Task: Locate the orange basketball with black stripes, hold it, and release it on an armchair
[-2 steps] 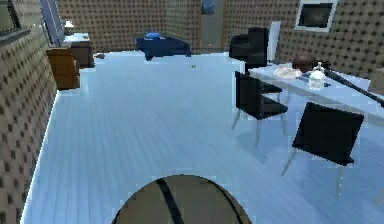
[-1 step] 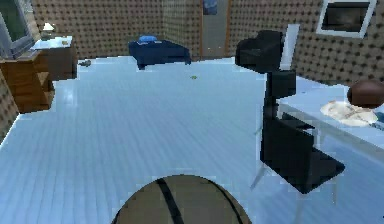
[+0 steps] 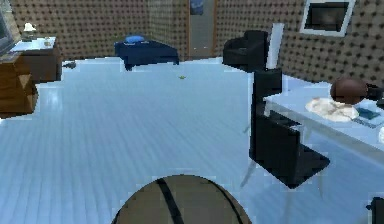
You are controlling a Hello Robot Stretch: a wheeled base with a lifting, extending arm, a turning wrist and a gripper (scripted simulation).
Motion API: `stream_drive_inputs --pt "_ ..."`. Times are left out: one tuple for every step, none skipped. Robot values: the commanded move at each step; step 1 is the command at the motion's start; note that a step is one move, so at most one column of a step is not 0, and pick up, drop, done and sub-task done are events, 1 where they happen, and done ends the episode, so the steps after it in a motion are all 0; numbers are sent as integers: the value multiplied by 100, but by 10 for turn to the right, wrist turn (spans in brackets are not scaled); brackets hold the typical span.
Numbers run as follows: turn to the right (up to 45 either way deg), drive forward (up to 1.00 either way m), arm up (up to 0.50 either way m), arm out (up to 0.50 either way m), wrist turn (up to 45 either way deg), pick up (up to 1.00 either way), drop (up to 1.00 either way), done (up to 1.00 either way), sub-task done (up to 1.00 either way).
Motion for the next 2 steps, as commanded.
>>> stream_drive_inputs --pt "0 100 0 0 0 0 0 0 0" --pt "90 0 0 0 0 0 0 0 0"
